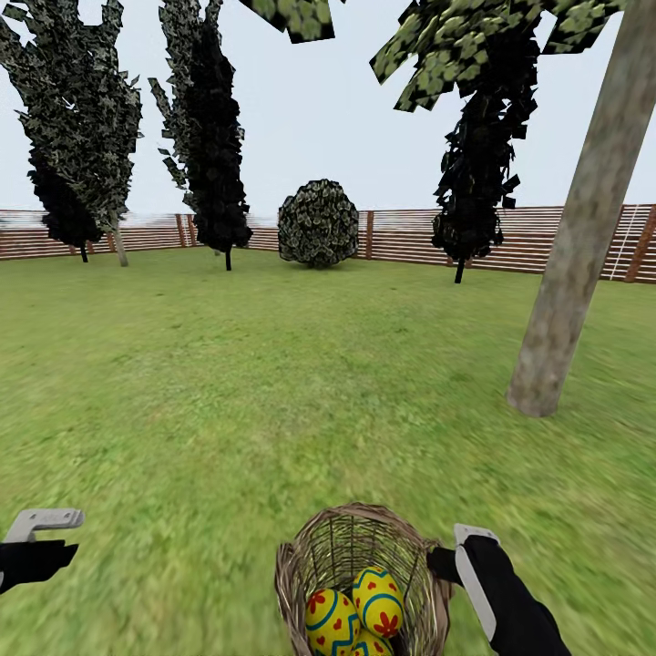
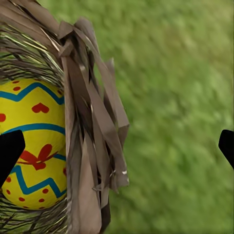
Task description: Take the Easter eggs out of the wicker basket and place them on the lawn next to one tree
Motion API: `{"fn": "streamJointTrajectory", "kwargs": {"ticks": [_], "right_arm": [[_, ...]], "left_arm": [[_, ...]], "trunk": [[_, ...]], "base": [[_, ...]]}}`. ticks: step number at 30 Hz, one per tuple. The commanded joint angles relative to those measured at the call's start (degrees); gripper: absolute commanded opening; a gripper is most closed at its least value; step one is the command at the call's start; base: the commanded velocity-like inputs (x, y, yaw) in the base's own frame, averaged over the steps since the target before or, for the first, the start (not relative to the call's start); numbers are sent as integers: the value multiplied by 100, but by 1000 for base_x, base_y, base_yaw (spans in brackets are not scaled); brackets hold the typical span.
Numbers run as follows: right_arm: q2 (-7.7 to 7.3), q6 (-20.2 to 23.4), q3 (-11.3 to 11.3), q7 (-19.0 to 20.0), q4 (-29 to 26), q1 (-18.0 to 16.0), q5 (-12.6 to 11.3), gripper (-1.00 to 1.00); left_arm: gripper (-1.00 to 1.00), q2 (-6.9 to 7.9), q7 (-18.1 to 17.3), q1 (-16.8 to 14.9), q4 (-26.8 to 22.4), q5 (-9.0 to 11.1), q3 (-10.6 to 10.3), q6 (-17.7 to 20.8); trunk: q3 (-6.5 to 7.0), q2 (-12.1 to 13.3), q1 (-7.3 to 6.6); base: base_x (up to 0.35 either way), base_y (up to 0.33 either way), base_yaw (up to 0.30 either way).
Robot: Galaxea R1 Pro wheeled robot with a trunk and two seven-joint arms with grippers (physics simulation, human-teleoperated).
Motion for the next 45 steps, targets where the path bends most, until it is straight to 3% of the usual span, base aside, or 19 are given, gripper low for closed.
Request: {"fn": "streamJointTrajectory", "kwargs": {"ticks": [1,4,14,18,40,41,45], "right_arm": [[6,14,-9,-44,-6,-3,-61,100],[9,13,-6,-42,-3,-4,-61,100],[7,13,-4,-41,1,-4,-61,100],[4,13,-4,-41,3,-5,-61,100],[10,13,-4,-41,8,-5,-61,100],[11,11,-4,-41,8,-5,-61,-100],[11,10,-4,-41,8,-5,-61,-100]], "left_arm": [[100,1,-20,-4,-4,6,5,29],[100,7,-18,-3,0,4,0,15],[100,18,-23,-7,3,3,2,26],[100,25,-25,-6,-2,3,3,32],[100,37,-26,-3,-4,3,-3,20],[100,37,-26,-3,-4,3,-3,20],[100,37,-26,-3,-4,3,-3,17]], "trunk": [[-24,-43,21],[-78,-163,87],[-78,-163,87],[-150,-324,175],[-204,-444,241],[-204,-444,241],[-204,-444,241]], "base": [[0,0,0],[0,0,0],[0,0,0],[0,0,0],[0,0,0],[0,0,0],[0,0,0]]}}
